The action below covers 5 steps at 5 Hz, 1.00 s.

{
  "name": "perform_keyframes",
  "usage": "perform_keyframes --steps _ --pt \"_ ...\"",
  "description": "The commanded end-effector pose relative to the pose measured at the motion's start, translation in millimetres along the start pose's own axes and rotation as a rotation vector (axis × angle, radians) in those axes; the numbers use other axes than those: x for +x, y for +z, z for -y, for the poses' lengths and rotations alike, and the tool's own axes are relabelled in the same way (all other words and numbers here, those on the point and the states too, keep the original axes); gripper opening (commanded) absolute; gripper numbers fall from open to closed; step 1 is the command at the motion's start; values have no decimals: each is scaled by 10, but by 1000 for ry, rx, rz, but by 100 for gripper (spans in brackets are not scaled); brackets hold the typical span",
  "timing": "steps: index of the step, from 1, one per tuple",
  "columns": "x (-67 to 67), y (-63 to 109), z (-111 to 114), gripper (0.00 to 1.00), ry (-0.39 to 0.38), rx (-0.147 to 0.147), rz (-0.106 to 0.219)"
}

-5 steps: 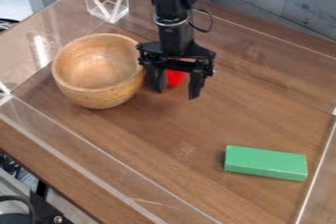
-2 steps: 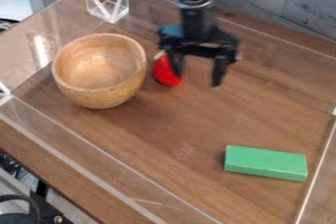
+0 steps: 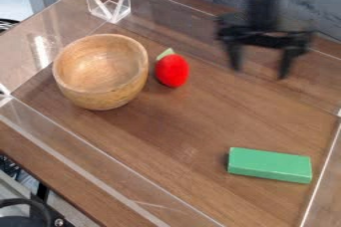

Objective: Move the red fruit to the right

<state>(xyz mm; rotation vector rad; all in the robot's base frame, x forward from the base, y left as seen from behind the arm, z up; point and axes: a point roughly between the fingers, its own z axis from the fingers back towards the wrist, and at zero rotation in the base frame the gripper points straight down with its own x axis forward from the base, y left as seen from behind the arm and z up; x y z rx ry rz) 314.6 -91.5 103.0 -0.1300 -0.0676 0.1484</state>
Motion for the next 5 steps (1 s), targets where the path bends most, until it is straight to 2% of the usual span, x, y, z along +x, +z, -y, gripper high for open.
perform_keyframes --steps 1,2,3,5 --pt "89 227 184 100 27 -11 64" --pt "216 267 173 100 24 -13 81" --pt "311 251 80 100 75 -8 92" --pt "395 11 -156 100 100 0 84"
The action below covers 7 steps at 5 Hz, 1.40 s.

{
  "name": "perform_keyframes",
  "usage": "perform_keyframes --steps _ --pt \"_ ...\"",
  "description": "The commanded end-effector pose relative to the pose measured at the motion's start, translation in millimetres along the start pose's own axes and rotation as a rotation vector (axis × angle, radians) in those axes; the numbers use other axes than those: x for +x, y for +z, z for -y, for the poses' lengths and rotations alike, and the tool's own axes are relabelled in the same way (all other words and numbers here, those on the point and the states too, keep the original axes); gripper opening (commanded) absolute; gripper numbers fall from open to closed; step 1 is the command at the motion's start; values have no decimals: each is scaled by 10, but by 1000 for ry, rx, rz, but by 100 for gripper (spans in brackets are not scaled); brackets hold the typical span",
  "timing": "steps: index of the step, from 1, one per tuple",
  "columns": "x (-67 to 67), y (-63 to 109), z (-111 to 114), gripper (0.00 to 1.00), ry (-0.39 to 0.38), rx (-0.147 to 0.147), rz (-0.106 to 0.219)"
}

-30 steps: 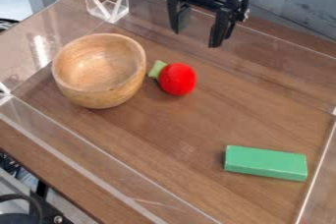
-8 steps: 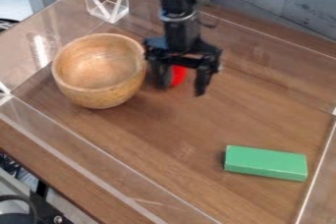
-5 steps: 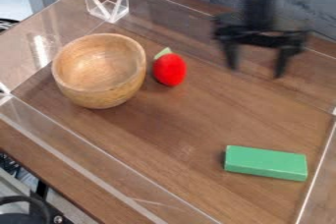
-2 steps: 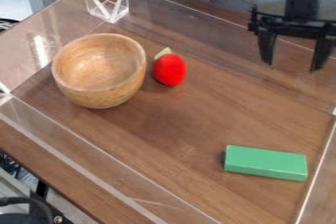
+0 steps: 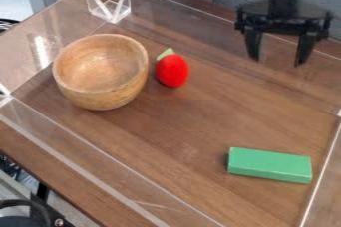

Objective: Move the red fruit to the right

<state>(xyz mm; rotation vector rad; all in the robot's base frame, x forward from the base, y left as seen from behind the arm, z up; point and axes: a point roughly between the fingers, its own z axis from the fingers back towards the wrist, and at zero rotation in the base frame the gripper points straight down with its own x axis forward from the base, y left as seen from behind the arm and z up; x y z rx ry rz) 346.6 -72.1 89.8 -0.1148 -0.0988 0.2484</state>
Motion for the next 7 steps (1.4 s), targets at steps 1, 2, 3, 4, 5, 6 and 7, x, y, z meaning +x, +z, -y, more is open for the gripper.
perform_keyframes --steps 1,2,3,4,5,6,7 --pt "31 83 -21 100 -17 -12 30" --pt "-12 117 7 100 -58 -19 23" --pt "2 263 20 100 -105 -30 27" --pt "39 402 35 100 -145 -43 43" --pt "46 492 7 100 -220 -64 45" --pt "-47 602 122 100 -213 -71 45" --pt "-45 555 257 100 -261 -84 25"
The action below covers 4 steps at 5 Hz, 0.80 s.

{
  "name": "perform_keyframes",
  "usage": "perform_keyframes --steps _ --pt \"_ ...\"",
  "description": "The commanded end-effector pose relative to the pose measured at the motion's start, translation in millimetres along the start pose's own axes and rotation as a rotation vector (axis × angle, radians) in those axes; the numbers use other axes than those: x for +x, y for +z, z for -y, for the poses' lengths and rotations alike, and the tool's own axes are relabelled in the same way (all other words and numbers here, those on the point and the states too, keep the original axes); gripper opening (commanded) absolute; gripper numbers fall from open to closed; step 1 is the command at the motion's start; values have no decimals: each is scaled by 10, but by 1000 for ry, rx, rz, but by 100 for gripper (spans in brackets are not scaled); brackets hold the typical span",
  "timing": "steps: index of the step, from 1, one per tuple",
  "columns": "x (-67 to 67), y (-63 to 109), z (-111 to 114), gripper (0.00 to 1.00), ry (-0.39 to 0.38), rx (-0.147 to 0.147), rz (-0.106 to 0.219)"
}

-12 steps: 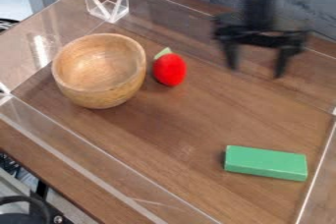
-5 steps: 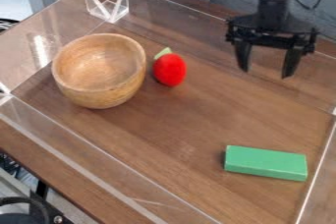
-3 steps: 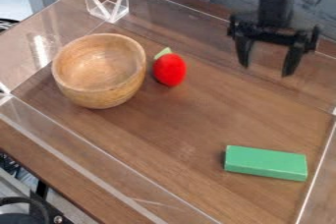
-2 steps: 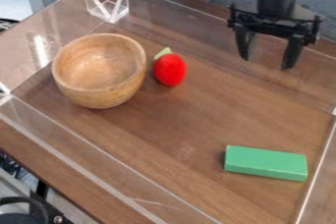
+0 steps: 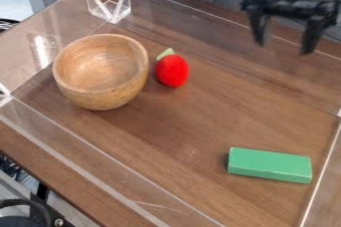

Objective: Move the red fruit to the right

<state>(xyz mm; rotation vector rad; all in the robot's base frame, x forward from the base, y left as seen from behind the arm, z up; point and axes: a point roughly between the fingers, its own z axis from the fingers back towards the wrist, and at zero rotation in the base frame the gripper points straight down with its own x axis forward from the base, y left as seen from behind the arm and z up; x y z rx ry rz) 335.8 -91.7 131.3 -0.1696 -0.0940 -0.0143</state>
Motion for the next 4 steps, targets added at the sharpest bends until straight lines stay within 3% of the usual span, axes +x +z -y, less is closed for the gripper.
perform_keyframes --steps 1,3,4 --pt "93 13 68 100 -42 -24 15" --pt "39 -221 -266 100 36 -26 24" --pt "-15 -301 -343 100 78 -6 12"
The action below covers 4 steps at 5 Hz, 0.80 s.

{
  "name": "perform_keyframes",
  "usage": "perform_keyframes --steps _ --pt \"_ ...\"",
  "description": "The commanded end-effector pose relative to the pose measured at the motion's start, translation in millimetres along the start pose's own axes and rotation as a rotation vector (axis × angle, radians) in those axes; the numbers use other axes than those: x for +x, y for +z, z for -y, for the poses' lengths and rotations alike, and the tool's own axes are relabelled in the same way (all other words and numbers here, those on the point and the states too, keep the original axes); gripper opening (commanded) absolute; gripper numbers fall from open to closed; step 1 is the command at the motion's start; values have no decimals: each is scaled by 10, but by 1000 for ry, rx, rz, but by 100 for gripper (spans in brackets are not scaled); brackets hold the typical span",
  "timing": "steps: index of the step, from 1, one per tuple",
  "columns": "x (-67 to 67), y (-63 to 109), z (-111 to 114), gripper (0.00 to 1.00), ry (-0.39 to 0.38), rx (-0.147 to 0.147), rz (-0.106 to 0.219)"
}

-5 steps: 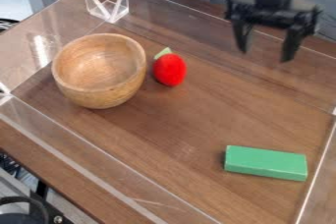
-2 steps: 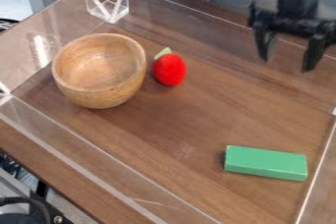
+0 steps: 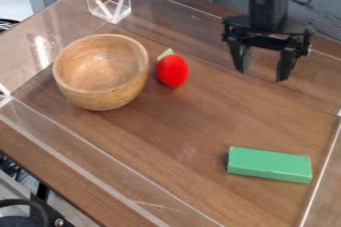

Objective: Move the red fruit to the right

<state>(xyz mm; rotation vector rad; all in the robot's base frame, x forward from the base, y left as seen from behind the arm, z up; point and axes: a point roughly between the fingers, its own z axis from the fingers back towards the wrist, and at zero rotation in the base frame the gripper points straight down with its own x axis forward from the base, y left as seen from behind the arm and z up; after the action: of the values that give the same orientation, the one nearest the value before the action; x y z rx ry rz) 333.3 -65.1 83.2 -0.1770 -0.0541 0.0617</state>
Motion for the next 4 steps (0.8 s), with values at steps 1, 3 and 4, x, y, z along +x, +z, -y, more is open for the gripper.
perform_keyframes --steps 1,3,4 --pt "51 151 -196 100 23 20 43" --pt "40 264 -888 100 163 71 86" --pt "-1 266 -1064 100 210 93 105"
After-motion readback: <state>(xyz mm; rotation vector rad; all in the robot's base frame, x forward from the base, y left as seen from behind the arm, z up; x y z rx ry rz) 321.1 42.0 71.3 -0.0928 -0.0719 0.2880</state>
